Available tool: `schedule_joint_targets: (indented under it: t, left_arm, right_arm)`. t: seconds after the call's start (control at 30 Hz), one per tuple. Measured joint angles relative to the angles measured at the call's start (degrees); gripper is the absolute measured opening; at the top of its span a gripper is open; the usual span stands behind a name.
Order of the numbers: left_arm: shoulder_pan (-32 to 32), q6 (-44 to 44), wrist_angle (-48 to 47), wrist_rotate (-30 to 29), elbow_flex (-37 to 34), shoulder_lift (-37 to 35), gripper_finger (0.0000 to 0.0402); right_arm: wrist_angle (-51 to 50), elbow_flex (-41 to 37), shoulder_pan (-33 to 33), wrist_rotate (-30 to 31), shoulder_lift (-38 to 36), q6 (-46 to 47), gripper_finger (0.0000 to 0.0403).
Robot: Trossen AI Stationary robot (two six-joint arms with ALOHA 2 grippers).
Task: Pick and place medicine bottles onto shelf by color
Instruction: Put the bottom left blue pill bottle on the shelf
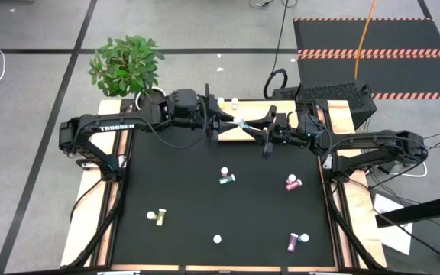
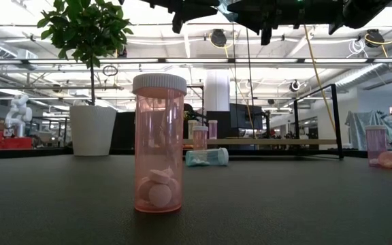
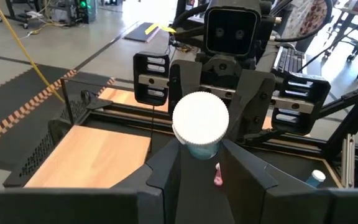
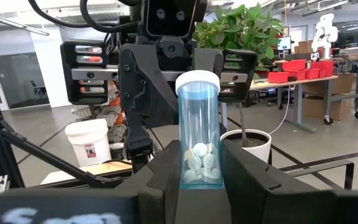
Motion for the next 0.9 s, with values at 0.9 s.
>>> schedule_joint_targets:
  t: [0.9]
  left_arm:
    - [0.0,-1.4,-0.5,0.0,0.0,0.0,0.004]
  right_arm:
    - [0.4,0.0,0.0,0.0,0.0,-0.8,0.0098]
